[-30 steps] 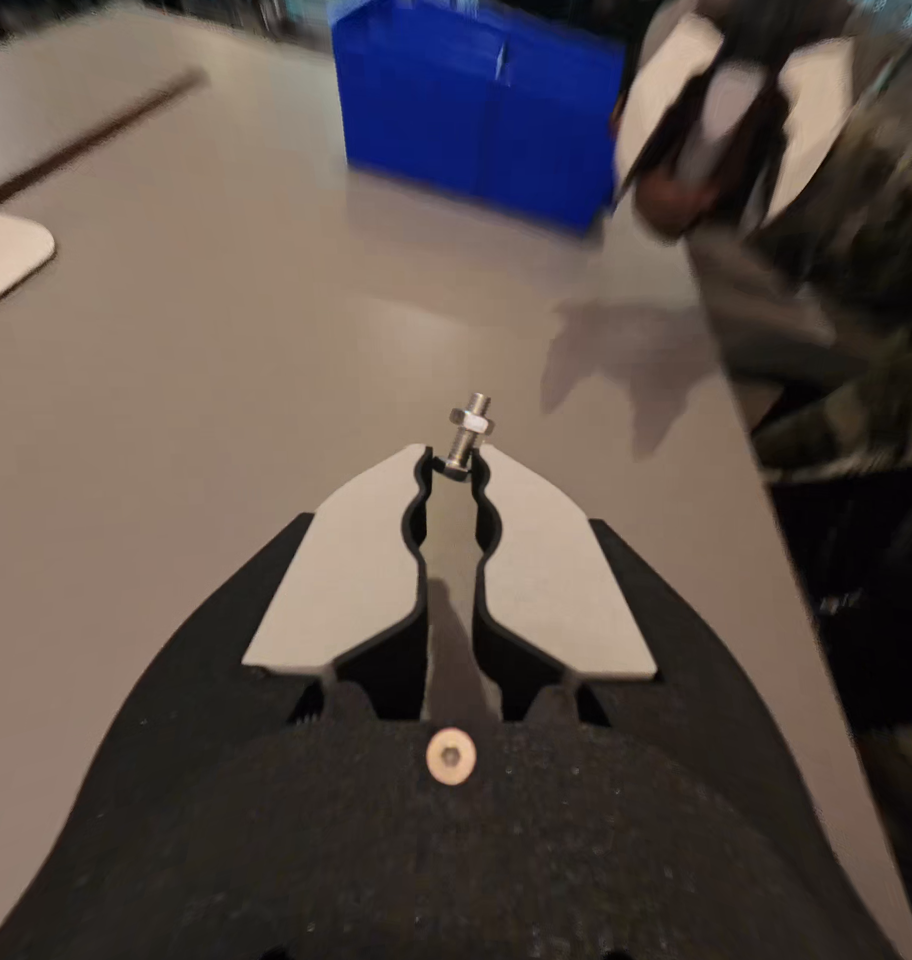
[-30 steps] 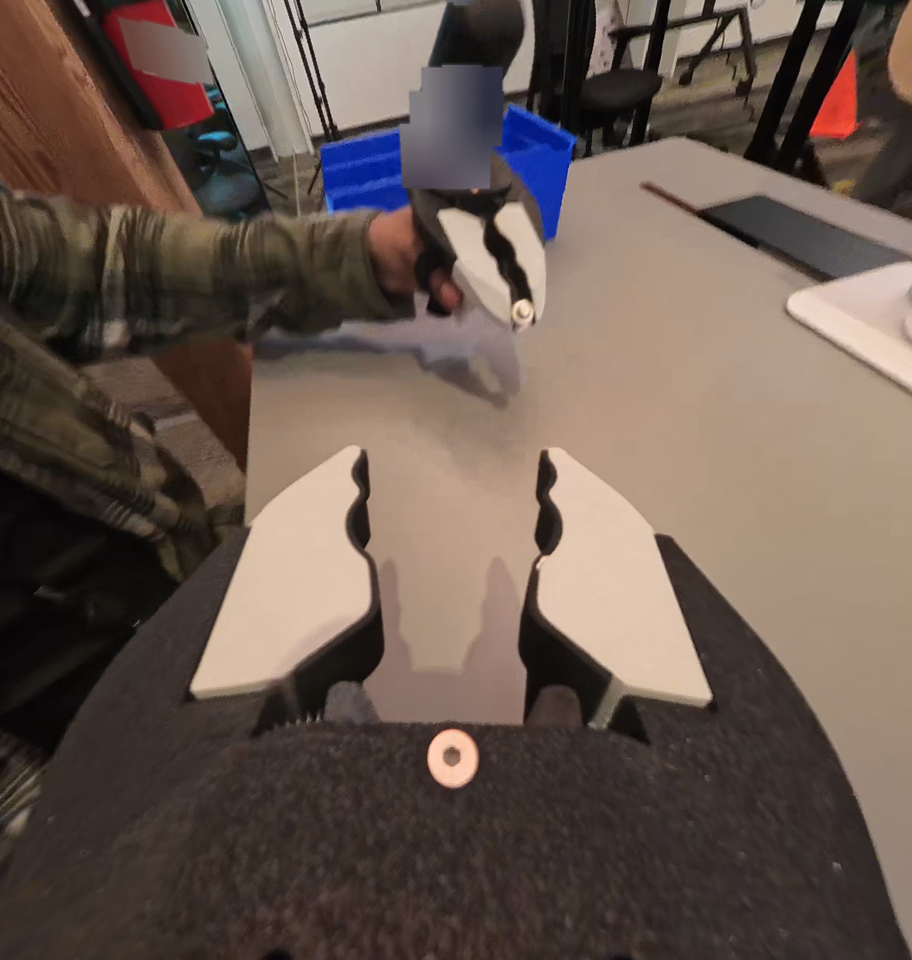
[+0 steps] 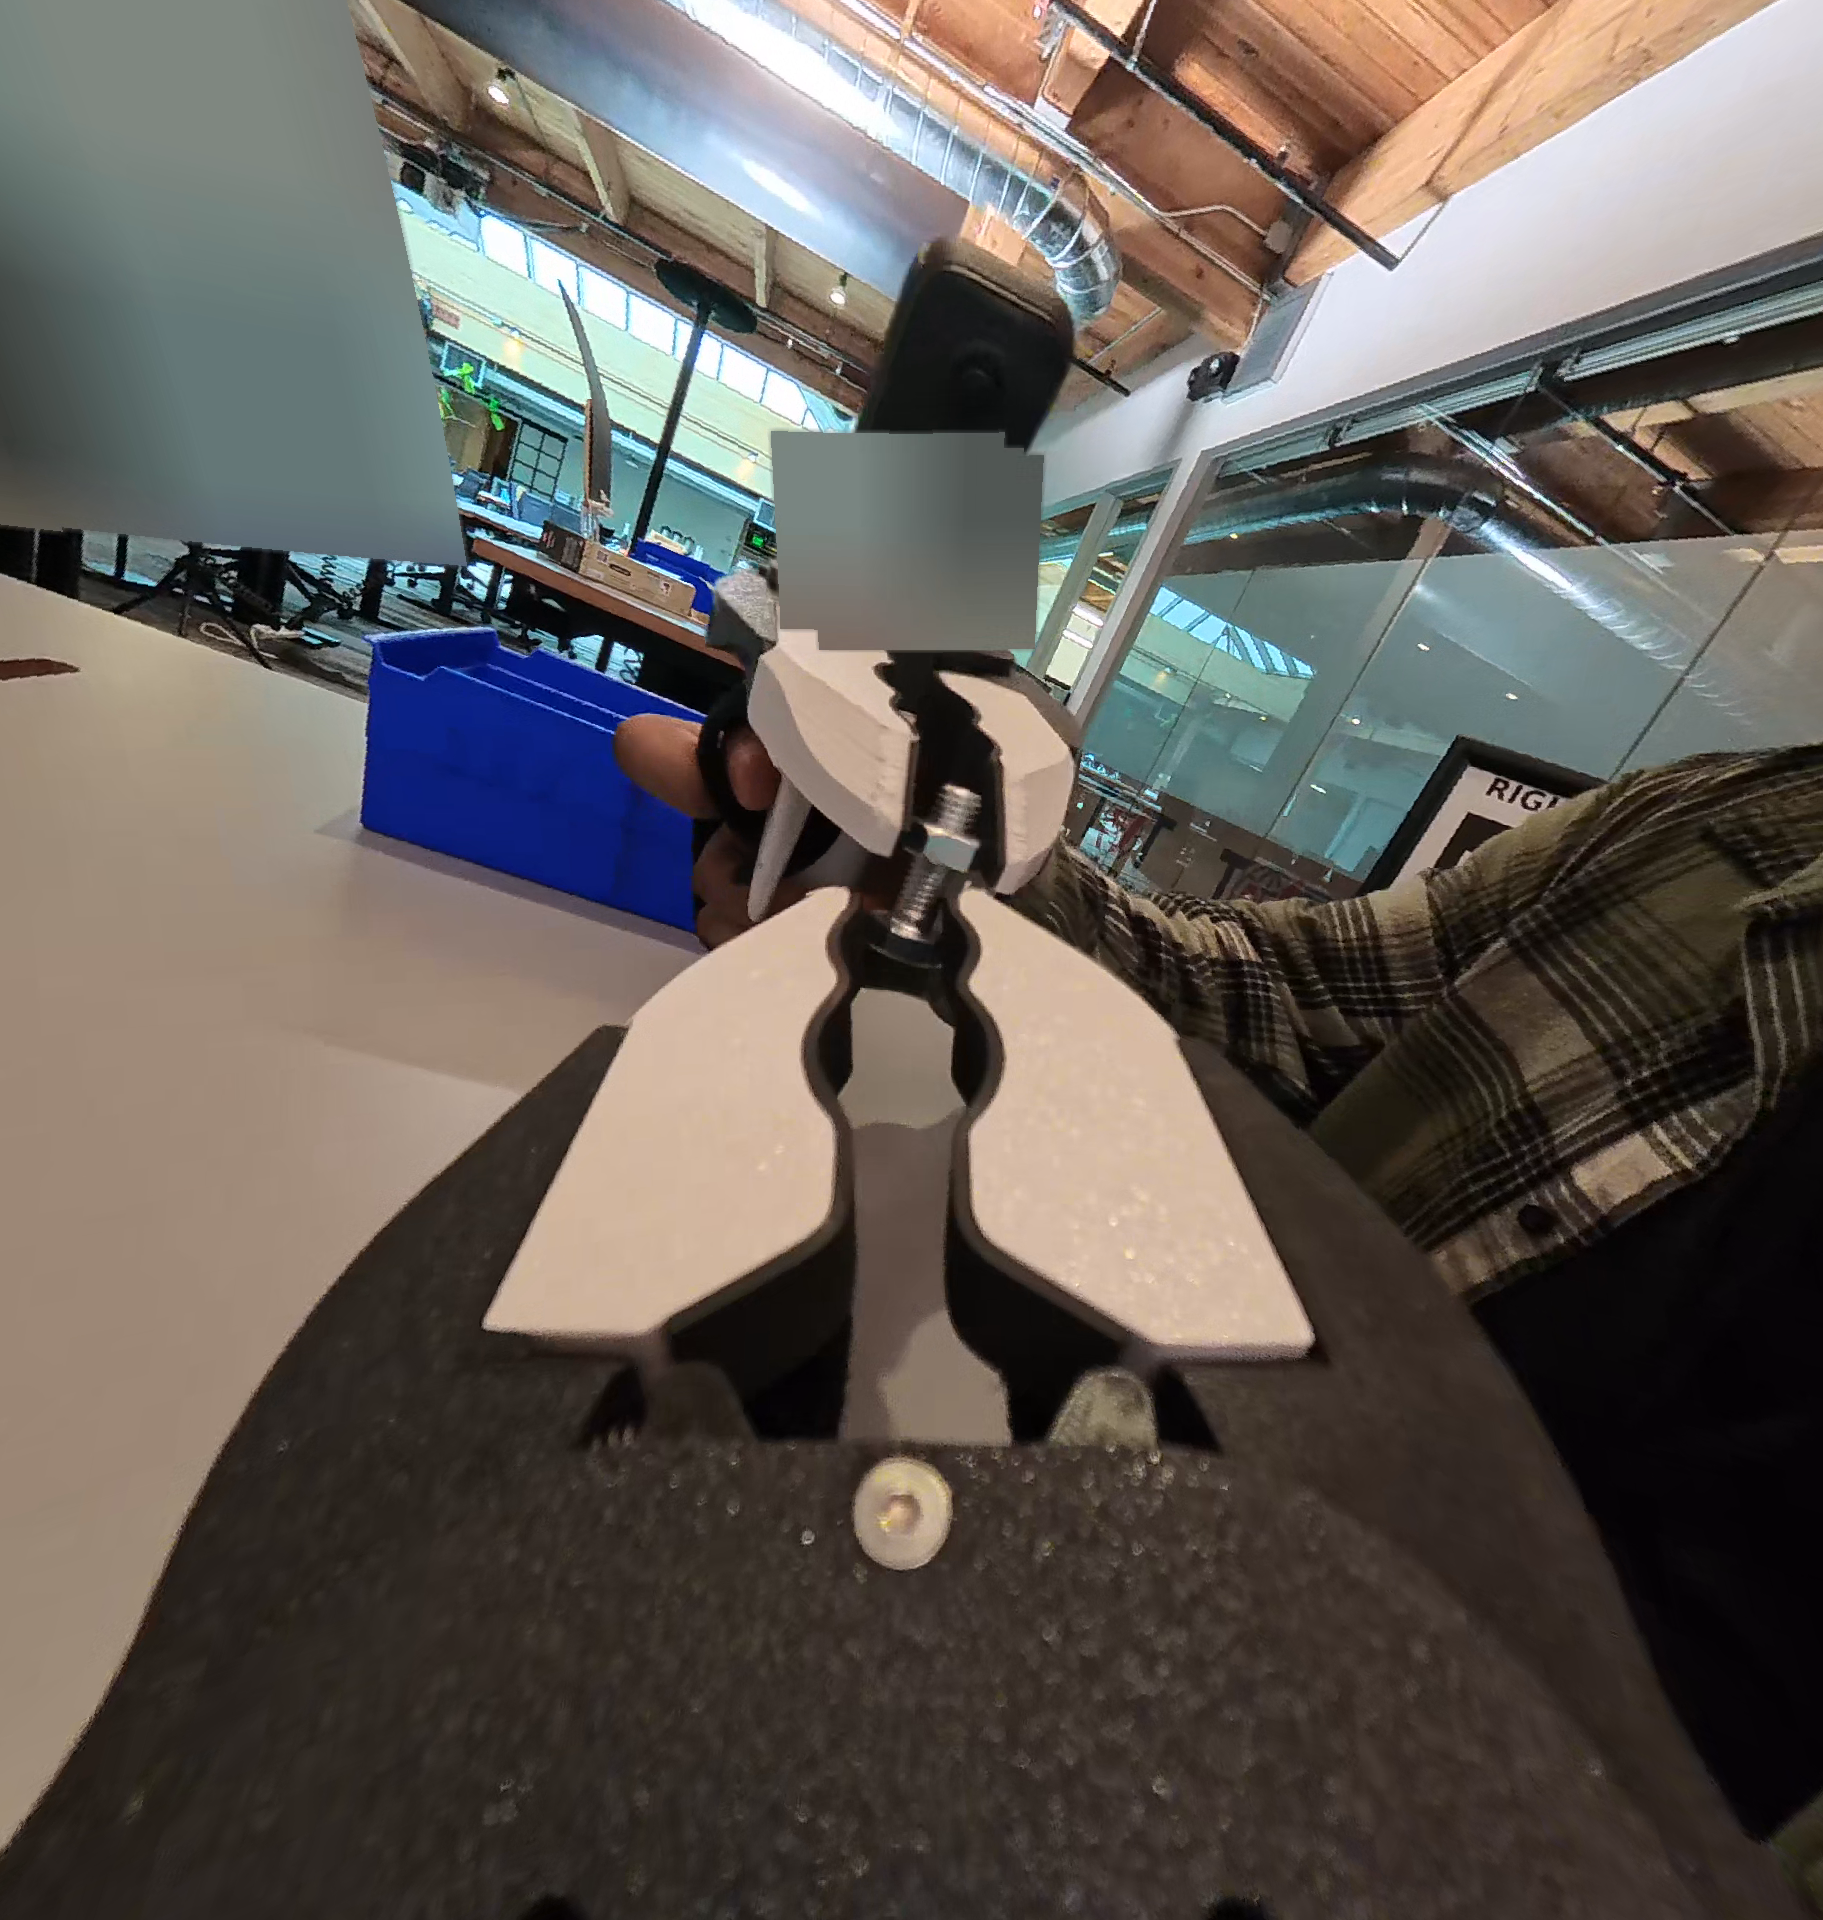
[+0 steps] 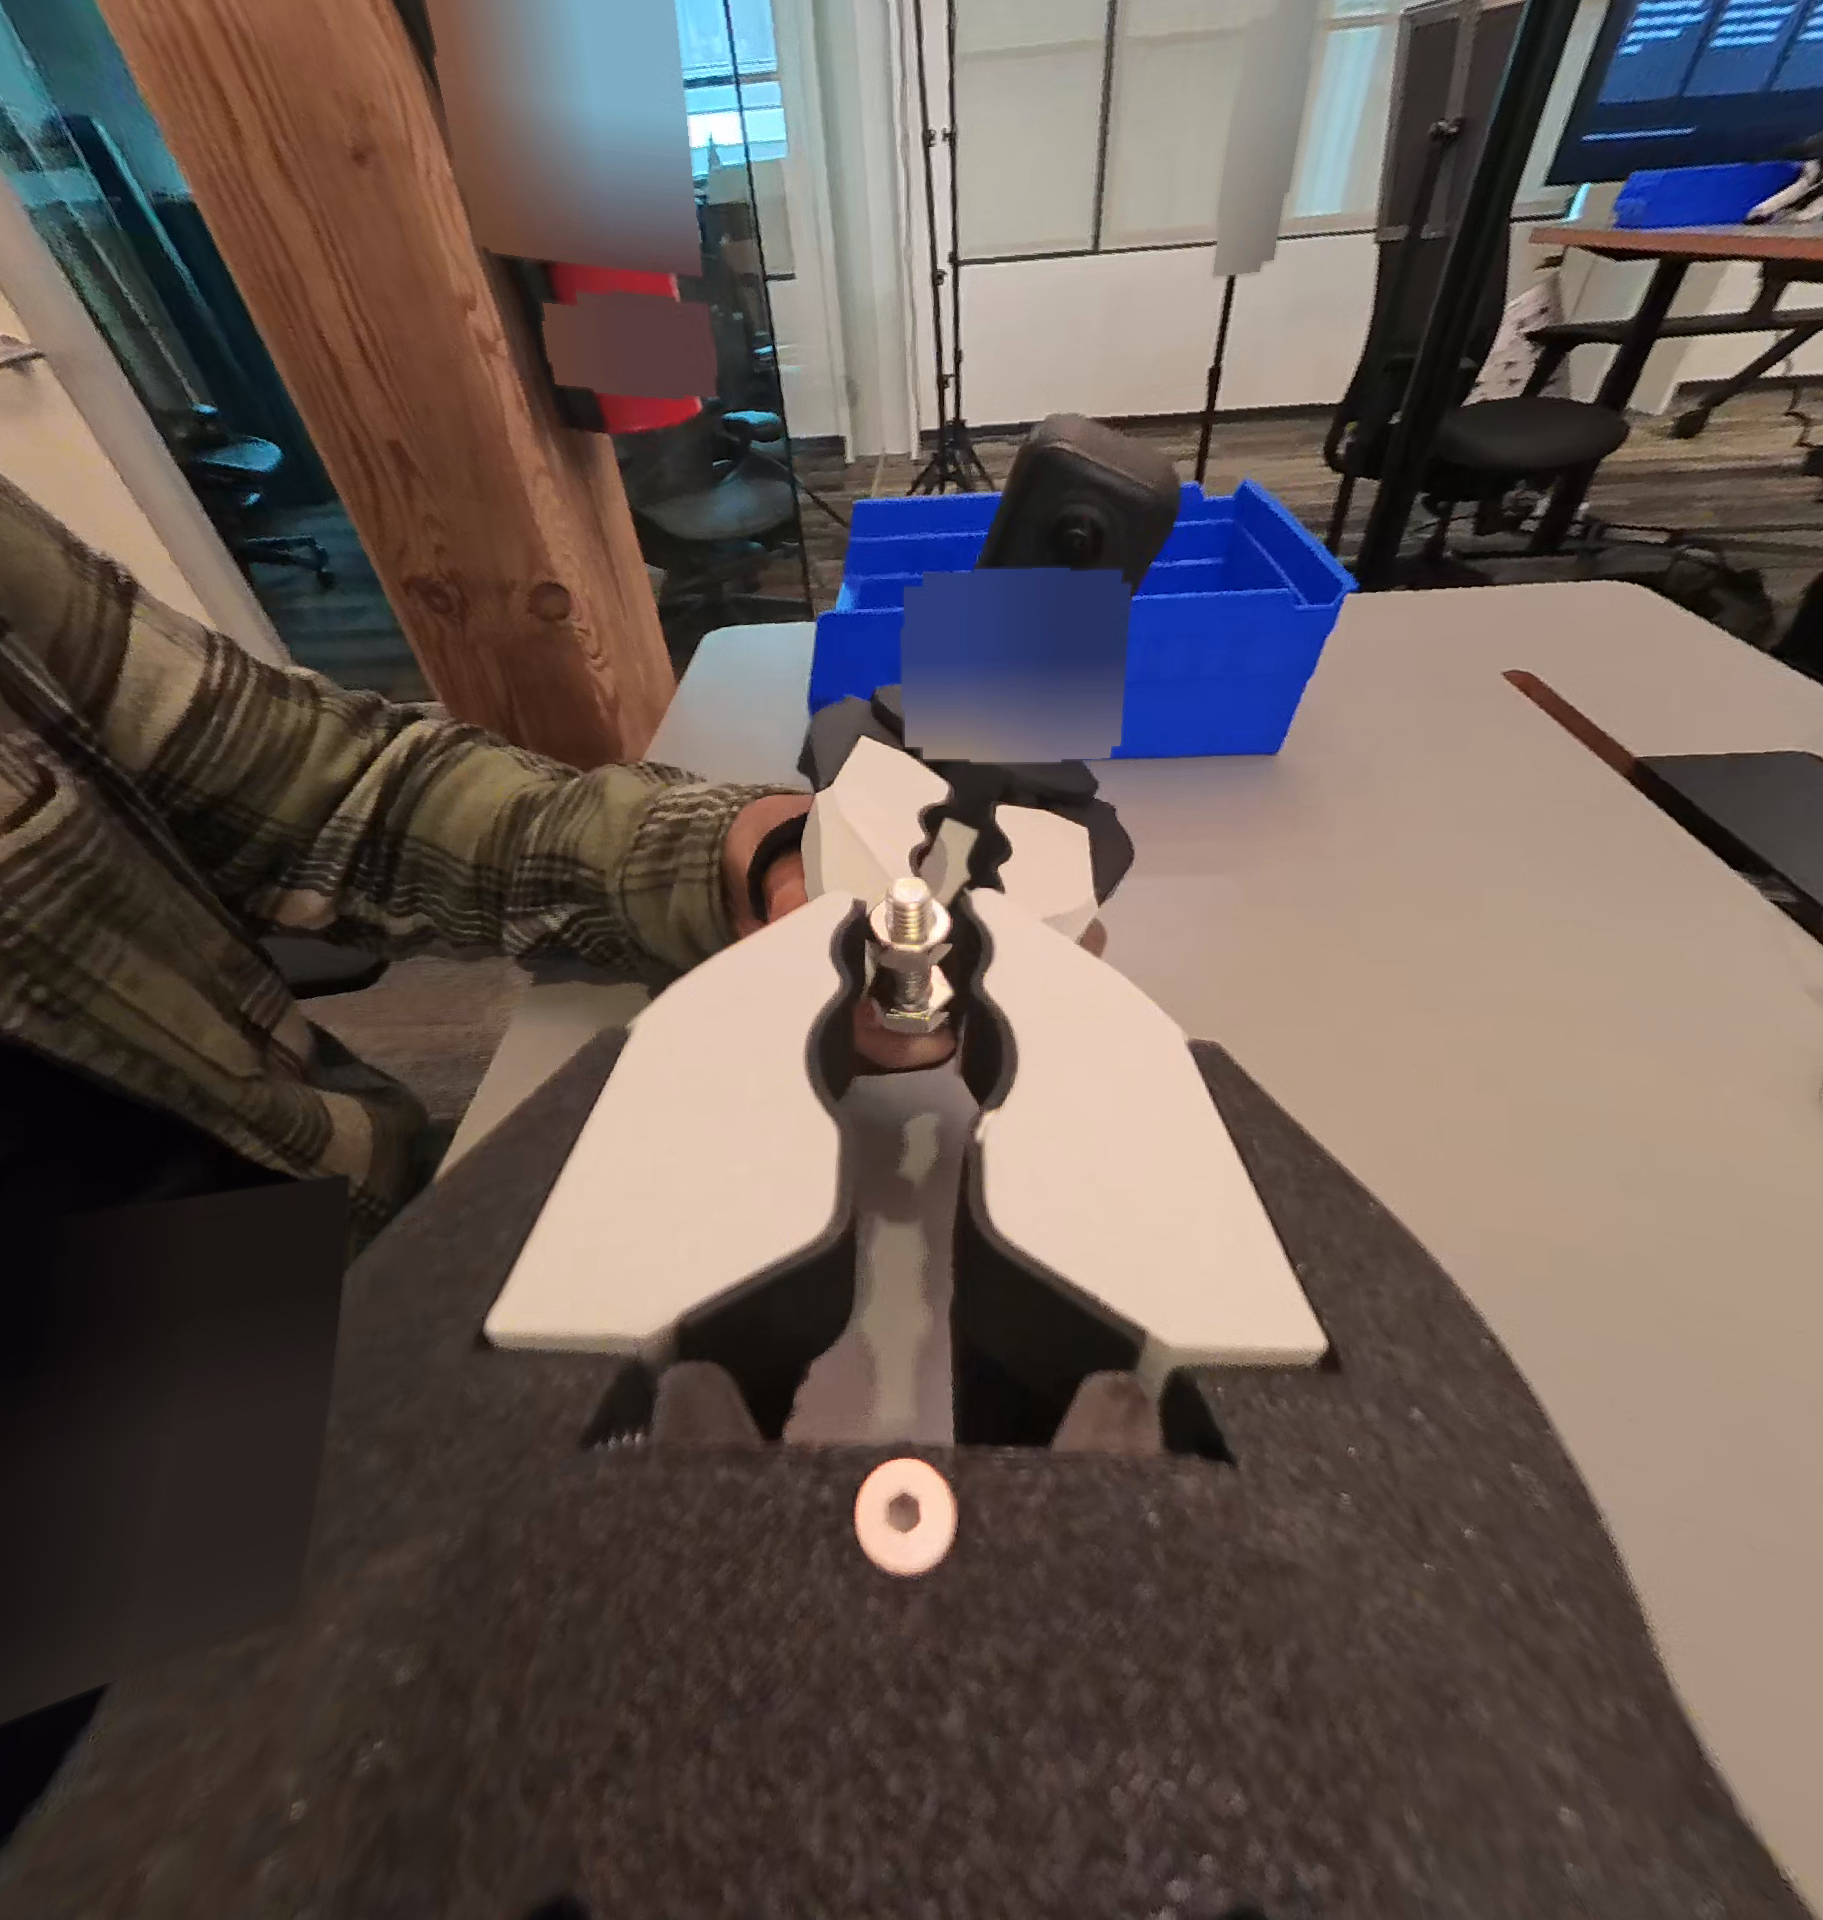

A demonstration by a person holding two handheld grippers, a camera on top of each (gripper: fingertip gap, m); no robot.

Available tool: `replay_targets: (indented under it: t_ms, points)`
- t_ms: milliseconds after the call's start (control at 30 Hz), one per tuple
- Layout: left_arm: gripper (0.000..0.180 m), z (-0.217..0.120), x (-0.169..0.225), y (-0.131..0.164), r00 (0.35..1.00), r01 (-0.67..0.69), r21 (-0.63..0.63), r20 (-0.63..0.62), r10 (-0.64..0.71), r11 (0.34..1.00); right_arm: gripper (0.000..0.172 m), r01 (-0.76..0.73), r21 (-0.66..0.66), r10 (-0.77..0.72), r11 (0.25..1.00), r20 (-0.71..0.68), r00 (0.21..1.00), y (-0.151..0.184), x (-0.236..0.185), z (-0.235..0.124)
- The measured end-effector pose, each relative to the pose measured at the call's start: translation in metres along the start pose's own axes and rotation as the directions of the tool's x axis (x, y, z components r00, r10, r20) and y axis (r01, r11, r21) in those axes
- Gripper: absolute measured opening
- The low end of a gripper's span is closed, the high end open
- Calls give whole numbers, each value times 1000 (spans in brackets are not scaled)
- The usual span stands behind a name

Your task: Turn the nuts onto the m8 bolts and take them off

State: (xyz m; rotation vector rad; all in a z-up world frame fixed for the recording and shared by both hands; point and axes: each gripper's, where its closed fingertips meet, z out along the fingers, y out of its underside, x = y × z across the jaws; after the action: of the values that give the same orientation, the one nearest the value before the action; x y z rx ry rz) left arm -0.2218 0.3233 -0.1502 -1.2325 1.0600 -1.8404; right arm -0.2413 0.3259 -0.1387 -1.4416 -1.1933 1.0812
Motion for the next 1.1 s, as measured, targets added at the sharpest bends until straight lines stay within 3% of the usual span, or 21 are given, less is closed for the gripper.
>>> replay_targets:
  t_ms: [467, 1100]
  points:
    - [22, 1, 3, 9, 992, -120, -80, 29, 122, 990, 15, -144, 47, 138, 989, 102, 985, -7, 3, 0]
    - [15, 4, 3, 20, 989, -142, -122, 26, 147, 982, 15, -123, -17, 124, 992, 135, 983, 5, -4, 5]
